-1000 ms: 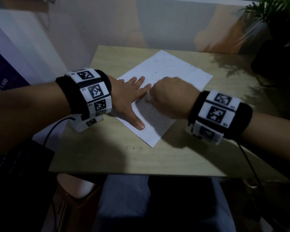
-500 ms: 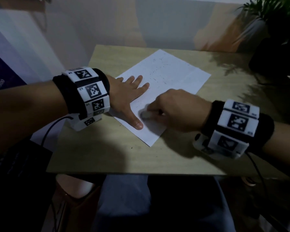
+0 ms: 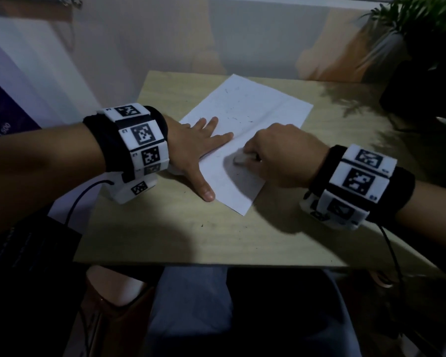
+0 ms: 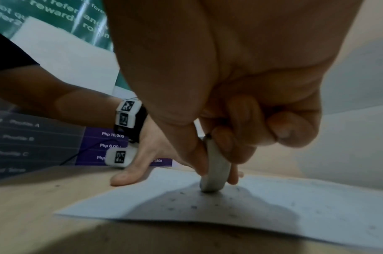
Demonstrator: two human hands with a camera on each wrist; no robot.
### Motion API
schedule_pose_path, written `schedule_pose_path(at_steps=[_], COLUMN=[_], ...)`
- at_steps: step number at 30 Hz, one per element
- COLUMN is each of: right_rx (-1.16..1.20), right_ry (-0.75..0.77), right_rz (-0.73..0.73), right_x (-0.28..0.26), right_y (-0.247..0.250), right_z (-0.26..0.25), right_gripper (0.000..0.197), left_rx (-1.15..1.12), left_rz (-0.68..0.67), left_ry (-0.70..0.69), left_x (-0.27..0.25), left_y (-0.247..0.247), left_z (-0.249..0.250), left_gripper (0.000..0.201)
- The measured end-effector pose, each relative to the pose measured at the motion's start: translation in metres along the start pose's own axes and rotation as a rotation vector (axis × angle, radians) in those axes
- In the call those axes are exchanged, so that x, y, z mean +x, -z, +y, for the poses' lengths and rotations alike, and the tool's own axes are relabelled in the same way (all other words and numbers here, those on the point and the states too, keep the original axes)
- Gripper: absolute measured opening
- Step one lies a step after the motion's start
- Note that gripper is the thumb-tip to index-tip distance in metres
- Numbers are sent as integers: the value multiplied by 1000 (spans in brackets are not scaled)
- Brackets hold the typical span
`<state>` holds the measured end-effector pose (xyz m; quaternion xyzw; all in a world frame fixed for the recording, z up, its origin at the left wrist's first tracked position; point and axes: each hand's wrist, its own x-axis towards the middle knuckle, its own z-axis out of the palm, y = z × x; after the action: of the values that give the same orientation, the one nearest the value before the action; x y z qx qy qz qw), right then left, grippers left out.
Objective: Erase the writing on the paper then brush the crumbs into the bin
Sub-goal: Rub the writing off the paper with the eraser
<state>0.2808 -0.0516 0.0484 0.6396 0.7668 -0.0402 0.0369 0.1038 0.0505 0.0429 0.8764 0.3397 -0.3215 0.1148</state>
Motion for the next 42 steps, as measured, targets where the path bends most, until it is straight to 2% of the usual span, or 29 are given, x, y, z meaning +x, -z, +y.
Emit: schedule_pose_path(at_steps=[2,5,7,11,14,18,23,25,29,31,36,39,42], right_rx=[-54,6,30,12,13,-39,146,74,-153,-170,-1,-29,-109], right_ry=[79,184,156,56,125,156,192,228,309,317,279,280,311], right_rz=[32,-33,-59,15,-18,-58,12,-32,-274,-325,-80,-170,-312], right_x=[-8,-19,-11,2,-7,-7,9,12,3,5,28,16,3], right_y=[-5,1,8,11,5,14,19,16,34,44,36,26,37], right_z=[-15,-31,-25,-22,-38,-23,-31,-35,-26,-24,-40,-40,-32], right_gripper=[31,32,36,36,22,38,28,29,29,25,30,27,25], left_rx=[15,22,6,-12,5,-48,-60,-82,-75,-74,-127,-65,-43], left_rz=[-1,0,10,22,28,-24,-5,12,48,53,80,78,63], left_ry=[13,18,6,-10,-3,-50,-79,-91,-69,-77,-89,-67,-38], left_x=[1,0,0,3,2,-1,4,6,9,11,6,9,11], left_y=[2,1,0,-4,-5,1,-1,-4,-10,-11,-10,-11,-14], left_z=[2,4,3,0,1,-6,-12,-14,-22,-22,-19,-19,-22], left_gripper=[149,148,151,153,155,142,140,147,155,160,152,172,169])
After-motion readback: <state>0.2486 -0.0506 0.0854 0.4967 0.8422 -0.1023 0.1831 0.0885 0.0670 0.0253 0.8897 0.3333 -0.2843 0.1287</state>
